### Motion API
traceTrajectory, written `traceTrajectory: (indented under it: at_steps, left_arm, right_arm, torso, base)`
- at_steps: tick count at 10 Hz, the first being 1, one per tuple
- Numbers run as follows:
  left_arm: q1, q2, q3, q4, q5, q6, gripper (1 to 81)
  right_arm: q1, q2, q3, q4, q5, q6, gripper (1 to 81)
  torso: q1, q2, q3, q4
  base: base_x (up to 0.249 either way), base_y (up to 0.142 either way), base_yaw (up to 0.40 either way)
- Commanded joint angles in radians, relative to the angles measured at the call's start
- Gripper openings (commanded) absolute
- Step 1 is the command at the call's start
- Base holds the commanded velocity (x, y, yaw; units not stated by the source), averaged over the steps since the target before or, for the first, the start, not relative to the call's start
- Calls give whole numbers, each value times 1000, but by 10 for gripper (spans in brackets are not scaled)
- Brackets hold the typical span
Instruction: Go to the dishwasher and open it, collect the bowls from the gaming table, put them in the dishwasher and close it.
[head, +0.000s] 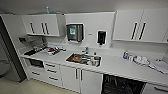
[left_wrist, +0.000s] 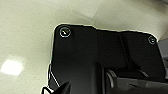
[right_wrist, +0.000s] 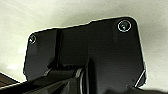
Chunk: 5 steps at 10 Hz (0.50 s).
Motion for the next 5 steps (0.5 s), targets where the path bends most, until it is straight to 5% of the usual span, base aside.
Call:
traceTrajectory:
  at_steps: [1,5]
  left_arm:
    - [-41,-5,-3,2,43,5,811]
    - [-41,-3,-3,2,43,5,811]
  right_arm:
    - [53,4,-7,-9,-47,-2,811]
    - [49,7,-8,-13,-47,-33,811]
  torso:
    - [0,0,0,0]
    - [0,0,0,0]
  base:
    - [0,0,153]
    - [0,0,230]
